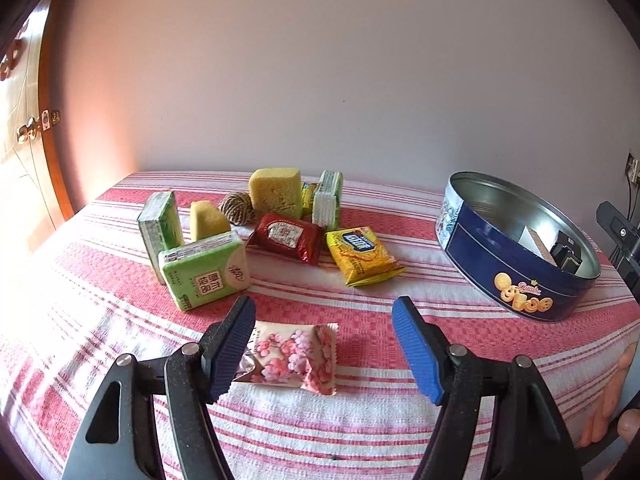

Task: Organize objects
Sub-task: 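Withdraw both open tools from the tin toward the remaining snacks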

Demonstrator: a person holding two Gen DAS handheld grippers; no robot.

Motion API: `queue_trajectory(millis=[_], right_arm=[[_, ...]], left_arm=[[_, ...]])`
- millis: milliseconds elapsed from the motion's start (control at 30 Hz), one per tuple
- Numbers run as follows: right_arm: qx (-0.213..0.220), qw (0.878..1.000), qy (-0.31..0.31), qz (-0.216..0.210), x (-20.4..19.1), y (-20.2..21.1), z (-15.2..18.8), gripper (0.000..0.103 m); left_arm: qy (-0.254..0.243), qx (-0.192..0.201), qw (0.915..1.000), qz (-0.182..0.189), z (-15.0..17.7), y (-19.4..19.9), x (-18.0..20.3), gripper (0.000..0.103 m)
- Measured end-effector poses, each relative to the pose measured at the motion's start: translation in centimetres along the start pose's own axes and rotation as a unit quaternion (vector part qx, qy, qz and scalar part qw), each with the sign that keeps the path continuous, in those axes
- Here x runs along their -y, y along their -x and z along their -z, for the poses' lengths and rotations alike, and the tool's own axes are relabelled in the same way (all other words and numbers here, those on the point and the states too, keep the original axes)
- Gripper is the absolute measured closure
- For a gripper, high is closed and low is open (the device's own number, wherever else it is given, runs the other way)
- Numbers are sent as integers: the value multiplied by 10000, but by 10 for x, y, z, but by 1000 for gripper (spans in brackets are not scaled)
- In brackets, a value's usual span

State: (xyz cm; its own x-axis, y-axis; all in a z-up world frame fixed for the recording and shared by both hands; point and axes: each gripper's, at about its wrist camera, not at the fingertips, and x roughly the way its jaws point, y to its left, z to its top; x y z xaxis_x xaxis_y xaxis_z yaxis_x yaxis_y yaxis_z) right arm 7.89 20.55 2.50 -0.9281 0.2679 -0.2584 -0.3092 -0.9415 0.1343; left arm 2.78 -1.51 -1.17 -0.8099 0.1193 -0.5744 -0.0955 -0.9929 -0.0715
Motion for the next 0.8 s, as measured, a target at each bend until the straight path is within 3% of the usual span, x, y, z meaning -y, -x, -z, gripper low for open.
queue_trajectory(millis=[167,433,800], right_arm=[[-147,9991,285,-292,-30,4,10,0],[-465,9928,888,-661,-73,1,25,0],[-692,9827,1526,-785,-114,-13,38,0]], left_arm=[[329,-467,9984,-38,6,-12,-21,30],[442,-1222,9915,26,14,-40,-29,30],[353,-1252,9915,40,13,-39,-27,30]])
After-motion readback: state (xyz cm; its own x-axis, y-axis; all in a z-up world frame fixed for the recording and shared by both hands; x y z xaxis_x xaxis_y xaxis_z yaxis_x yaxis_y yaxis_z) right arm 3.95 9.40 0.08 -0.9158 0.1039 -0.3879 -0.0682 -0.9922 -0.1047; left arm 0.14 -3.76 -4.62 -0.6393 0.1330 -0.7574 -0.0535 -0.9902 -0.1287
